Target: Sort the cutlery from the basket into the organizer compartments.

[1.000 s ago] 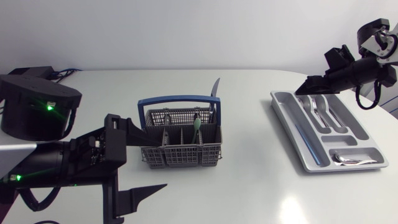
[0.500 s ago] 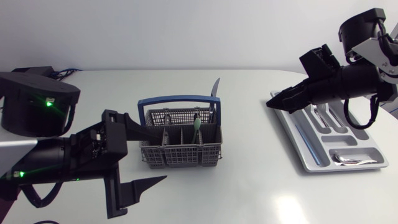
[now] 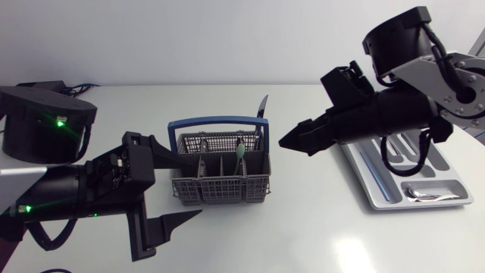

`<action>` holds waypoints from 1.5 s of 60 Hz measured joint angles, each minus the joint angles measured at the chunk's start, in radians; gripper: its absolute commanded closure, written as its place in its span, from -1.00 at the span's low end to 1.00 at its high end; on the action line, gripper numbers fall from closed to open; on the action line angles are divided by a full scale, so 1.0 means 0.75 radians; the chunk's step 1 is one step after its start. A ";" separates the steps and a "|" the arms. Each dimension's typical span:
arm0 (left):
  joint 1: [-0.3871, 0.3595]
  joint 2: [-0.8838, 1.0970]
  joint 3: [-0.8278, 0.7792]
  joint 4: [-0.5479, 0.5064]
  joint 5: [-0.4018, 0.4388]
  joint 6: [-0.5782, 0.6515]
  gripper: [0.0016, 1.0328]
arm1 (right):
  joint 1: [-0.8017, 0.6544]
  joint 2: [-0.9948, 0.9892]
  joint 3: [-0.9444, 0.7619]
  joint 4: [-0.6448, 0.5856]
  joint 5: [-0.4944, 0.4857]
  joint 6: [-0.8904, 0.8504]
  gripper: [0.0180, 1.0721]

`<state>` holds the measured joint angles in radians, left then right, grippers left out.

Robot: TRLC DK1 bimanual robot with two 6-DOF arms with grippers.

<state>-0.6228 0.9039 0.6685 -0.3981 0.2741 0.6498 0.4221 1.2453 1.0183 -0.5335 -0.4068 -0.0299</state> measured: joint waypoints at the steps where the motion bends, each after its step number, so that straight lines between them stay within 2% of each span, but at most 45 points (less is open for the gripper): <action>1: 0.000 0.000 0.000 0.000 0.000 0.000 -0.88 | 0.025 0.001 -0.003 0.020 0.020 0.017 -0.17; 7: 0.001 0.000 0.000 0.000 0.001 0.000 -0.88 | 0.136 0.008 -0.009 0.071 0.128 0.094 -0.17; 15: 0.017 0.000 0.000 0.000 0.000 0.000 -0.88 | 0.195 0.039 -0.019 0.120 0.188 0.188 -0.17; 48: 0.127 0.117 -0.013 0.155 0.034 -0.005 -0.88 | 0.283 0.332 -0.019 0.341 0.247 0.322 -0.14; 62: 0.225 0.180 -0.018 0.213 0.101 -0.005 -0.88 | 0.306 0.422 -0.019 0.463 0.348 0.378 0.04; 75: 0.248 0.248 -0.018 0.269 0.146 -0.026 -0.88 | 0.354 0.452 -0.019 0.556 0.435 0.395 0.05; 84: 0.254 0.299 -0.018 0.289 0.164 -0.044 -0.88 | 0.360 0.503 -0.018 0.589 0.492 0.397 0.15; 90: 0.273 0.324 -0.018 0.289 0.192 -0.065 -0.88 | 0.361 0.527 -0.018 0.603 0.529 0.400 0.16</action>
<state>-0.4179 1.1469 0.6552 -0.1810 0.4183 0.6010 0.6930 1.6409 1.0050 -0.0811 -0.0101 0.2703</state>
